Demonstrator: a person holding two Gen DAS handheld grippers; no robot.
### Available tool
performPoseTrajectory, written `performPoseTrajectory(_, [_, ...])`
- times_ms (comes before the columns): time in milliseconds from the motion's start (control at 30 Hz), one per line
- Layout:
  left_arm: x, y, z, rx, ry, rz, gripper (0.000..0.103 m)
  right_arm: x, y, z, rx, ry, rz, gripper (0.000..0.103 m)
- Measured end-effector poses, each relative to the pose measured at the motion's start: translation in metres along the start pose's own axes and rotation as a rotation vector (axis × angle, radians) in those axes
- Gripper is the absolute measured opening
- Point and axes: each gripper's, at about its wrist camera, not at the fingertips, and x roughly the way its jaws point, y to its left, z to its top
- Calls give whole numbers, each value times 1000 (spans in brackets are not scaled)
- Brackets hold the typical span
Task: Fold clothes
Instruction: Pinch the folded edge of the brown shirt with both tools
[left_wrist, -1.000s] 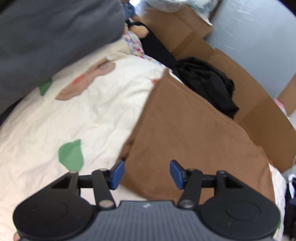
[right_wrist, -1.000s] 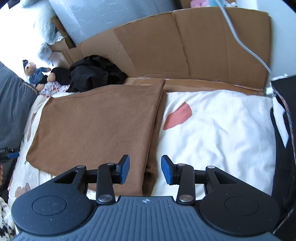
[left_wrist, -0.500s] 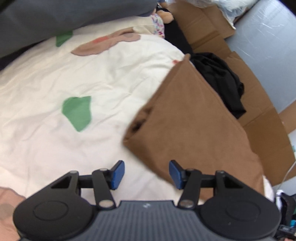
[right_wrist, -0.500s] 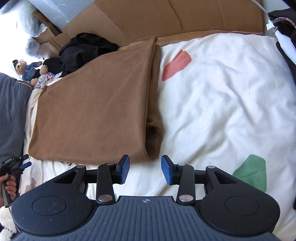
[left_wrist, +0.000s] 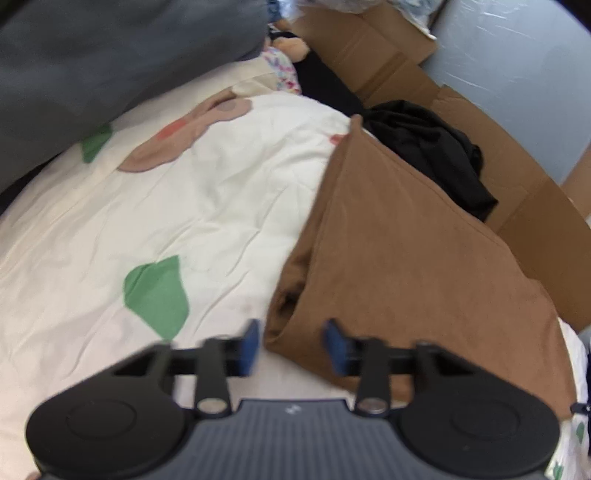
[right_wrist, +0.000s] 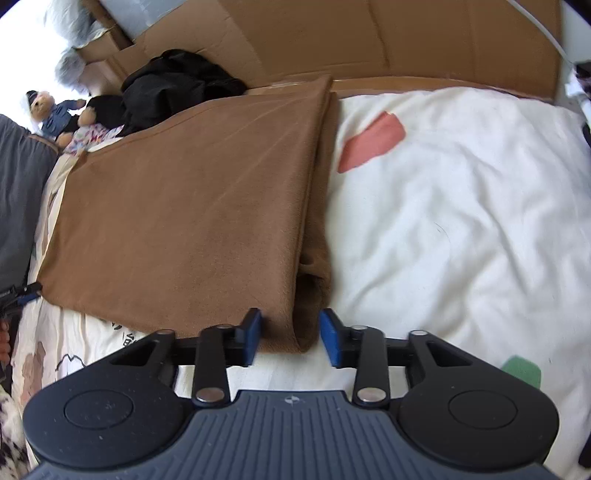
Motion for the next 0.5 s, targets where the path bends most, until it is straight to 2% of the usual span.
performPoseTrajectory(33, [3, -2, 1, 27, 11, 9, 7, 1, 1, 1, -14, 4, -2, 5])
performPoseTrajectory(200, [12, -7, 8, 41, 21, 50, 5, 4, -6, 3, -14, 3, -34, 4])
performPoseTrajectory(500, [32, -5, 11, 30, 39, 80, 6, 15, -12, 5, -17, 12, -51, 3])
